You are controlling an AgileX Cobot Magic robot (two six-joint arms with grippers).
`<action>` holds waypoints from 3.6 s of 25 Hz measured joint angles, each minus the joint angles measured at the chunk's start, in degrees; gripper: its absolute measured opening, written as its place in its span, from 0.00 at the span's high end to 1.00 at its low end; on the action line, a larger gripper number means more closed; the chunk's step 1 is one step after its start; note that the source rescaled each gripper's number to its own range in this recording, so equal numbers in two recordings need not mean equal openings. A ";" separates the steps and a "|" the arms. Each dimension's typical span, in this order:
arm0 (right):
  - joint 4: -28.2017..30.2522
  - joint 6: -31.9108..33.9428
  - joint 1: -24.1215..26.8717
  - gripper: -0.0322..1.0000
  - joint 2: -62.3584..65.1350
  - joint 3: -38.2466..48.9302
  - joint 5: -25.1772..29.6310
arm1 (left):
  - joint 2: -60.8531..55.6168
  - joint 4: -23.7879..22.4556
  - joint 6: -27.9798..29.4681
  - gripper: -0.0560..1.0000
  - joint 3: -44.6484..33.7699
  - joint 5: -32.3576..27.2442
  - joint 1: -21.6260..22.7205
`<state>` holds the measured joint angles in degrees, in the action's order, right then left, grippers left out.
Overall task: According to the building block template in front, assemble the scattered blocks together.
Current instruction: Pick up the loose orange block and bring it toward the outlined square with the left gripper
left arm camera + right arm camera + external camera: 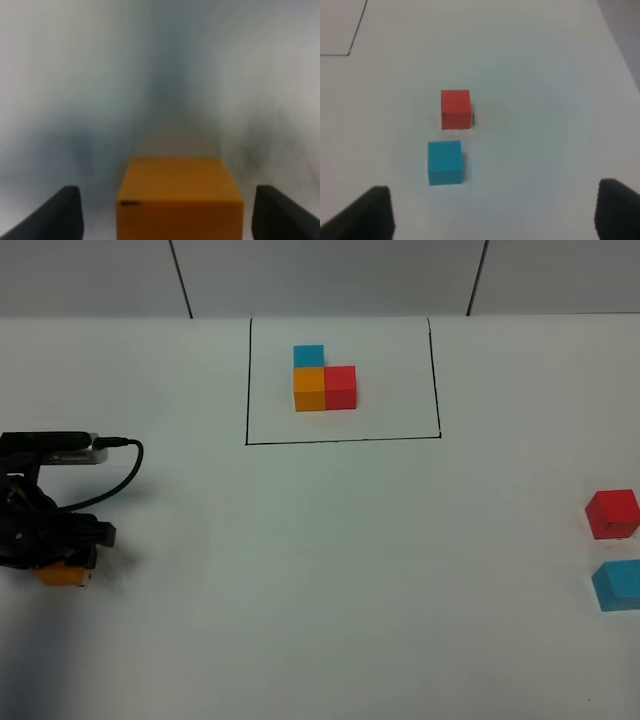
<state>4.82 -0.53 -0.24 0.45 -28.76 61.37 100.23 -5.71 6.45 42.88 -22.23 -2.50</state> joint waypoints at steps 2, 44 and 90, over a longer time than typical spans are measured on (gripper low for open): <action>0.00 0.00 0.00 0.19 0.00 0.00 0.00 | 1.34 0.15 0.00 0.24 0.00 0.04 0.00; 0.00 0.00 0.00 0.19 0.00 0.00 0.00 | -23.23 1.28 -3.61 0.39 7.08 -21.63 -2.16; 0.00 0.00 0.00 0.19 0.00 0.00 0.00 | -23.00 28.91 -90.65 0.39 7.08 -38.50 -2.16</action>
<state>4.82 -0.53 -0.24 0.45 -28.76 61.37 77.23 23.20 -84.20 49.96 -60.73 -4.67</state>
